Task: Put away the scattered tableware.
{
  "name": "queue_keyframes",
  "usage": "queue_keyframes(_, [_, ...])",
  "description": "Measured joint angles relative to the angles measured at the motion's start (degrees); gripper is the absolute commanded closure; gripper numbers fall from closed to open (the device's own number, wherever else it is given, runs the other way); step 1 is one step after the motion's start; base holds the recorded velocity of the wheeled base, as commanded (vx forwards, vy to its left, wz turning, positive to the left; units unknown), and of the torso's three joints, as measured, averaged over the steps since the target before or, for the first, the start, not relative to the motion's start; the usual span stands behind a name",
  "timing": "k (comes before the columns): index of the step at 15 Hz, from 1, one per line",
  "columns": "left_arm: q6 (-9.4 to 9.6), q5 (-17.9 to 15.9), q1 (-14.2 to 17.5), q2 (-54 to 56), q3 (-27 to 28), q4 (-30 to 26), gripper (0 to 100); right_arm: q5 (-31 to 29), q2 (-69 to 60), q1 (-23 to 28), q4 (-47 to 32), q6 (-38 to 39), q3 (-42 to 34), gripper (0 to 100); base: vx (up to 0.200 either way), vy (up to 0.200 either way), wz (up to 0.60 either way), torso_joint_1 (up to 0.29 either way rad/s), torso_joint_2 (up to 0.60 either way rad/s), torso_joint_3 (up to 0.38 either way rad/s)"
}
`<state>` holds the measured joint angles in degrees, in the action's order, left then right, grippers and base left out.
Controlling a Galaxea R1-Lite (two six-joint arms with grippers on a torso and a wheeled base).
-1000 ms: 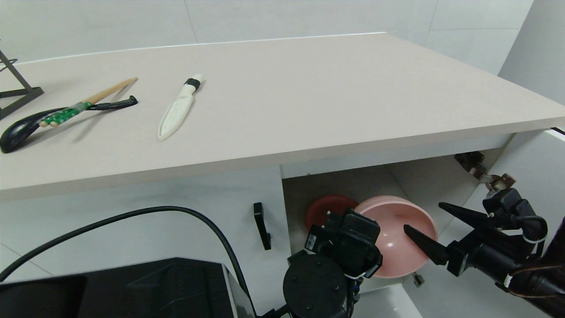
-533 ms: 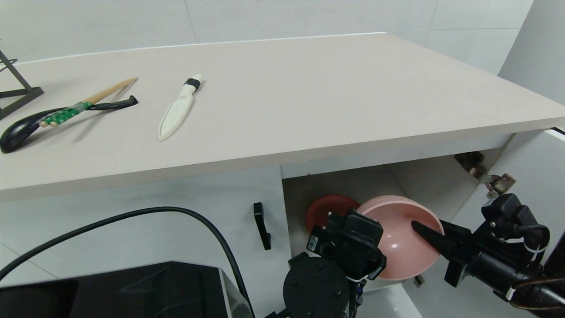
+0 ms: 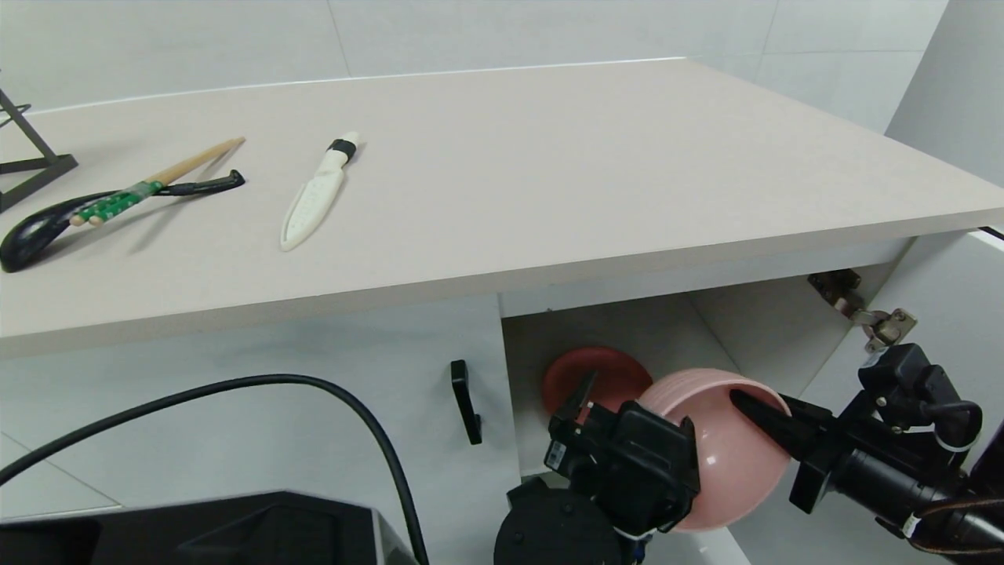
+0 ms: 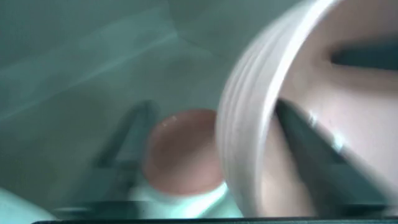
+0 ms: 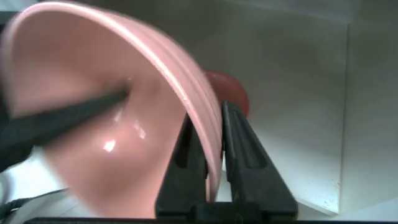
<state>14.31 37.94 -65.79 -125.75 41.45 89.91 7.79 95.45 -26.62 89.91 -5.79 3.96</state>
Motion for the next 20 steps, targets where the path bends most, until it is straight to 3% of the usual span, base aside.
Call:
queue_keyframes(2, [-2.41, -3.5, -1.5, 3.2, -3.7, 0.0, 0, -0.1, 0.0, 0.0, 0.0, 0.0, 0.0, 100, 0.000, 0.000, 0.00, 0.000, 0.00, 0.000])
queue_keyframes(4, [-4.24, -9.3, -2.3, 7.4, -8.9, 0.0, 0, -0.1, 0.2, 0.1, 0.0, 0.0, -0.1, 100, 0.000, 0.000, 0.00, 0.000, 0.00, 0.000])
queue_keyframes(6, [-5.06, -16.2, -2.7, 11.6, -14.7, 0.0, 0, -0.2, 0.4, 0.1, 0.0, 0.0, -0.1, 100, 0.000, 0.000, 0.00, 0.000, 0.00, 0.000])
queue_keyframes(7, [-6.41, -20.8, -2.5, 13.5, -17.2, 0.0, 0, -0.2, 0.4, 0.0, 0.0, 0.0, -0.3, 100, 0.000, 0.000, 0.00, 0.000, 0.00, 0.000])
queue_keyframes(11, [-11.74, -48.7, 3.2, 23.5, -29.6, 0.0, 0, -0.2, 0.8, 0.1, 0.0, 0.0, -0.6, 100, 0.000, 0.000, 0.00, 0.000, 0.00, 0.000])
queue_keyframes(13, [-12.87, -62.6, 7.1, 29.7, -36.4, 0.0, 0, -0.2, 1.1, 0.1, 0.1, 0.0, -0.7, 100, 0.000, 0.000, 0.00, 0.000, 0.00, 0.000])
queue_keyframes(14, [-13.03, -67.4, 9.2, 32.7, -38.4, 0.0, 0, -0.2, 1.3, 0.1, 0.0, 0.0, -0.9, 100, 0.000, 0.000, 0.00, 0.000, 0.00, 0.000])
queue_keyframes(16, [-12.95, -71.3, 13.4, 38.2, -40.5, 0.1, 0, -0.2, 1.6, 0.1, 0.0, 0.0, -1.0, 100, 0.000, 0.000, 0.00, 0.000, 0.00, 0.000])
queue_keyframes(18, [-12.65, -72.0, 15.9, 43.8, -41.2, -0.3, 0, -0.2, 1.8, 0.1, 0.0, 0.0, -1.2, 100, 0.000, 0.000, 0.00, 0.000, 0.00, 0.000])
queue_keyframes(20, [-10.48, -72.0, 19.6, 49.7, -41.4, -5.4, 0, -0.2, 2.1, 0.1, 0.0, 0.0, -1.3, 100, 0.000, 0.000, 0.00, 0.000, 0.00, 0.000])
